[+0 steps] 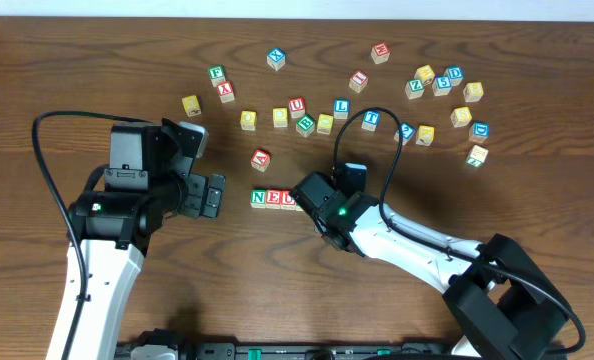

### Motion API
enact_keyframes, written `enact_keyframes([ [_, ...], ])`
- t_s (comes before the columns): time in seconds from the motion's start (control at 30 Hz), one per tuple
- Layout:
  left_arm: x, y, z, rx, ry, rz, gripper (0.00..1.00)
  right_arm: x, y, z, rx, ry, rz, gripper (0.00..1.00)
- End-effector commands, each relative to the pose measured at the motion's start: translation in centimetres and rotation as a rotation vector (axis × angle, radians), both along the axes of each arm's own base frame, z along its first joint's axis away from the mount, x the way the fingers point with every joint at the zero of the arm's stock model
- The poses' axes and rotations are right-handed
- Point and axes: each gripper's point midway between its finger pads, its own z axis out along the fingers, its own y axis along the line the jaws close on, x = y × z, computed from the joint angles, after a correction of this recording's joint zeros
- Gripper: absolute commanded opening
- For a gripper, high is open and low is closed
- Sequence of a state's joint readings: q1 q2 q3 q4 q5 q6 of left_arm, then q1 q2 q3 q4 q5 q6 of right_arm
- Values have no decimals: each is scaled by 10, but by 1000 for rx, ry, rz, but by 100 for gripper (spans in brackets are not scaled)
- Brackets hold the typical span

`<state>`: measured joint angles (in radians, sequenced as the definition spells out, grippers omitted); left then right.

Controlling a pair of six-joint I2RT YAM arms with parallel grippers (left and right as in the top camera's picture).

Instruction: Spell out NEURIPS

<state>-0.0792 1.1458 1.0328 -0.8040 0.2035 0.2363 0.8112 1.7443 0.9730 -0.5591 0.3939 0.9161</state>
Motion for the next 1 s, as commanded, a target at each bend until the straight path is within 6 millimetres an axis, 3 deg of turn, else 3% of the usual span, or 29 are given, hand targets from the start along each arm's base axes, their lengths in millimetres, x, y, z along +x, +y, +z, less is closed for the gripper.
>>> enact_keyframes([
  [0.0,5,3,10,9,-28,4,98,1,-3,-2,-36,-13,14,1],
  [0.63,5,3,10,9,-28,4,98,4,-13,2,-78,-47,-19,1],
  [0.97,5,3,10,9,-28,4,98,14,-7,6,-72,-91,9,1],
])
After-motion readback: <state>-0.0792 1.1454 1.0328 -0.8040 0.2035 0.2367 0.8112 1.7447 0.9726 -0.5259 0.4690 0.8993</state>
